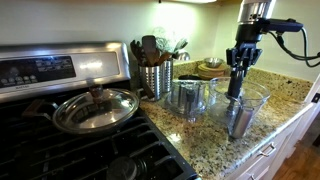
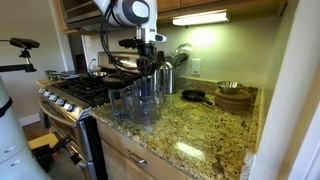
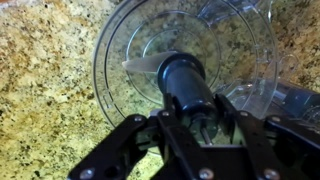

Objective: Put the blade in the food processor jar

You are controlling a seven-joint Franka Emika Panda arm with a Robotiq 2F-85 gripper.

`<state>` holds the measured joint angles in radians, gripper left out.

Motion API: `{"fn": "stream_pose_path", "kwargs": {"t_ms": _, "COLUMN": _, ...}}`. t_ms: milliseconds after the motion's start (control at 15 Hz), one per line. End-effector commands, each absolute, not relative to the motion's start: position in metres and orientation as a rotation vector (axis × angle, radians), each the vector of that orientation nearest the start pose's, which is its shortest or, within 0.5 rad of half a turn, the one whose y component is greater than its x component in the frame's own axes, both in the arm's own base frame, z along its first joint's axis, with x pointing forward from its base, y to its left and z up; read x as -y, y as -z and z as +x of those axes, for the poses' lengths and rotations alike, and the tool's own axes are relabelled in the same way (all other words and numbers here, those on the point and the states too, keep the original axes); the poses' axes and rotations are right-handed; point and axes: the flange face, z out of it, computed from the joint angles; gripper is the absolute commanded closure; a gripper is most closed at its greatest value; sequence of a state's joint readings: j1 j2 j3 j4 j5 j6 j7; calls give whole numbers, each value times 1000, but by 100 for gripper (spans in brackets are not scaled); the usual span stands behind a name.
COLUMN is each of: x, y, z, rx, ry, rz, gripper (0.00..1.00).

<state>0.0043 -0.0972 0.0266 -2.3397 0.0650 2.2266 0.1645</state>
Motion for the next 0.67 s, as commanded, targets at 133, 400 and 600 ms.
{"fn": "stream_pose_path", "kwargs": {"t_ms": 133, "x": -3, "y": -360, "z": 491, "rx": -291, "ry": -27, "rz": -3082, "gripper": 81}}
{"fn": "stream_pose_path", "kwargs": {"t_ms": 400, "x": 2, "y": -349, "z": 493, "rx": -314, "ry": -46, "rz": -3066, "gripper": 81}}
{"fn": "stream_pose_path", "kwargs": {"t_ms": 600, "x": 0, "y": -342, "z": 495, "rx": -315, "ry": -54, "rz": -3060, "gripper": 81}}
